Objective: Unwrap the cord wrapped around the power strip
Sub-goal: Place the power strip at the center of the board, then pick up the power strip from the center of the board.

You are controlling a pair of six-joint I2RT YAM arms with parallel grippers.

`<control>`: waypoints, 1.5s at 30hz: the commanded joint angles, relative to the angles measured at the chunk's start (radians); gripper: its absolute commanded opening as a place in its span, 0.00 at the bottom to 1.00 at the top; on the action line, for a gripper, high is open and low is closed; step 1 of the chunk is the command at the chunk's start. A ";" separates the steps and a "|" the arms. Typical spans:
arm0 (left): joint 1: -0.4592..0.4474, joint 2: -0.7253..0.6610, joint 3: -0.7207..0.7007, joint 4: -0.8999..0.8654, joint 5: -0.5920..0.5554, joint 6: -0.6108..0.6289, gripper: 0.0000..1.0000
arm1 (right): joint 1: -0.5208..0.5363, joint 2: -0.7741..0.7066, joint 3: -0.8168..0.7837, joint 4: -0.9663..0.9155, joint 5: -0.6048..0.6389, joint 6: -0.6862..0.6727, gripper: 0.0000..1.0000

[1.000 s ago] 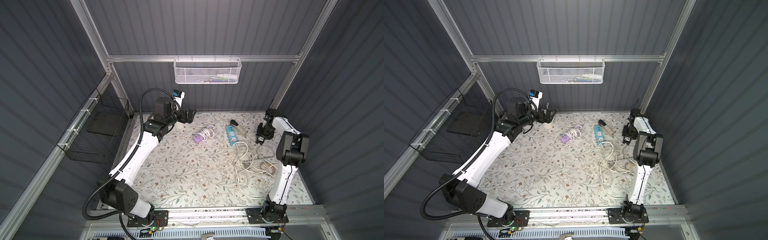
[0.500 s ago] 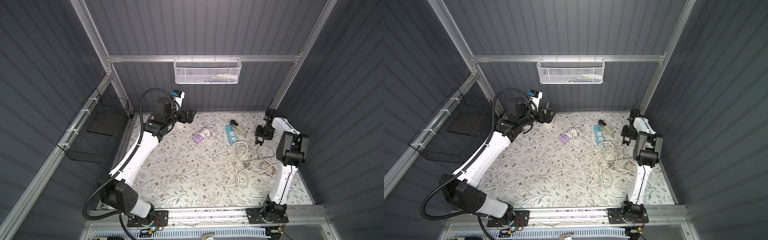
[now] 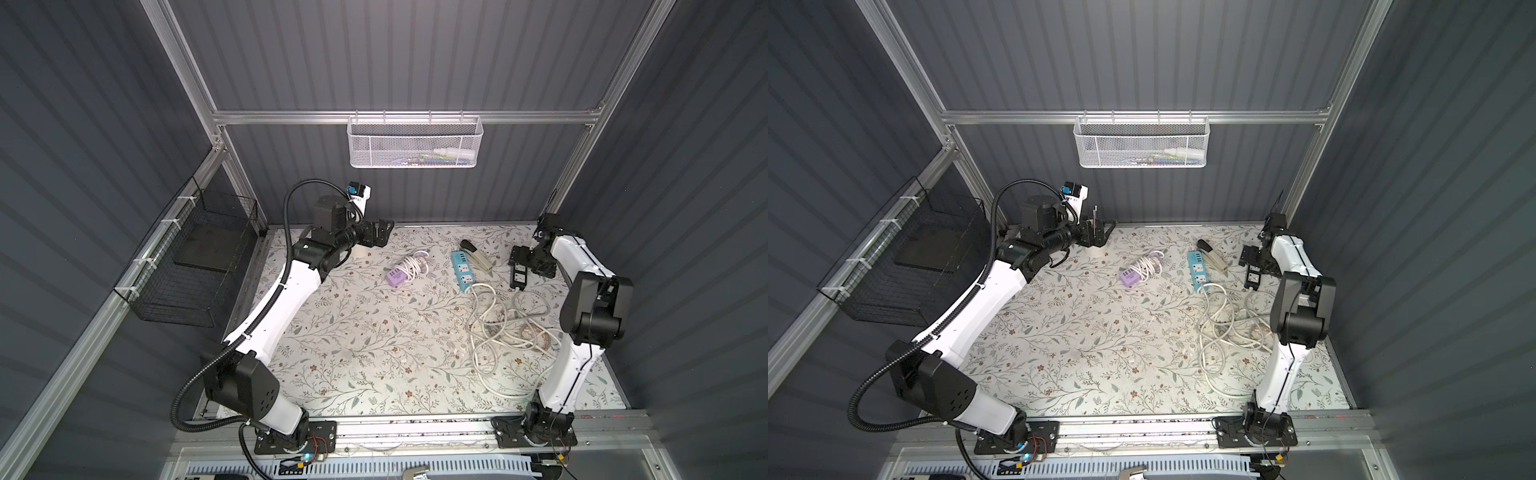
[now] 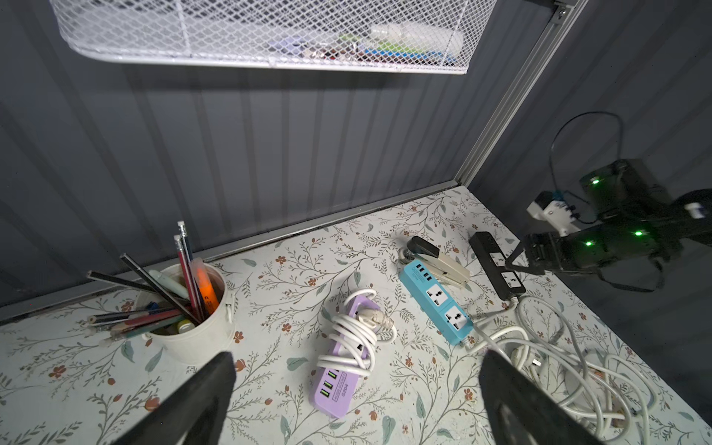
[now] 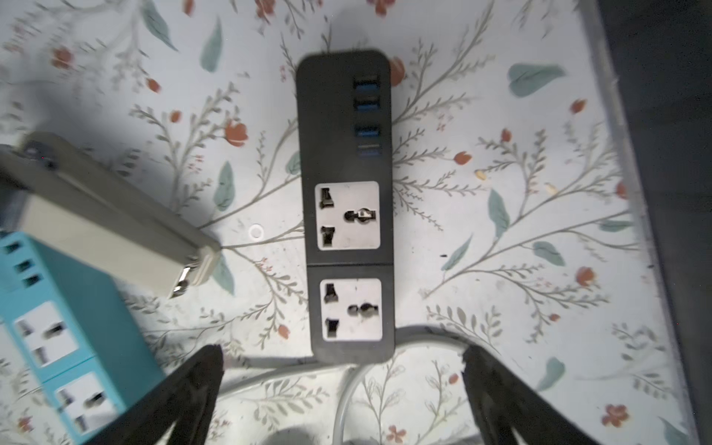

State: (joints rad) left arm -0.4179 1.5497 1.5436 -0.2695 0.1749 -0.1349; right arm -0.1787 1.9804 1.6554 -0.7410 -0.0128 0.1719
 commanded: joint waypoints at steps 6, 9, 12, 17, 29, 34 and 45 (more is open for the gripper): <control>-0.002 0.062 0.036 -0.079 -0.072 -0.100 1.00 | 0.124 -0.347 -0.177 0.183 -0.036 -0.026 0.99; -0.001 0.057 -0.031 -0.071 -0.072 -0.153 1.00 | 0.177 -0.465 -0.260 0.250 -0.086 -0.025 0.99; 0.003 0.037 -0.151 0.013 -0.001 -0.210 1.00 | 0.227 -0.552 -0.322 0.274 -0.115 -0.009 0.99; 0.022 0.065 -0.322 0.217 0.185 -0.370 1.00 | 0.310 -0.638 -0.391 0.283 -0.122 0.008 0.99; 0.045 0.267 -0.588 0.727 0.286 -0.701 1.00 | 0.405 -0.736 -0.481 0.292 -0.122 0.022 0.99; 0.051 0.367 -0.627 0.893 0.287 -0.793 1.00 | 0.422 -0.761 -0.492 0.291 -0.126 0.026 0.99; 0.051 0.537 -0.616 1.148 0.284 -0.896 0.96 | 0.442 -0.781 -0.467 0.273 -0.122 0.025 0.99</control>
State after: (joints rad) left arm -0.3714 2.0491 0.9192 0.8188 0.4507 -0.9958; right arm 0.2554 1.2114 1.1717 -0.4622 -0.1318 0.1844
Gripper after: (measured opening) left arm 0.964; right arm 0.990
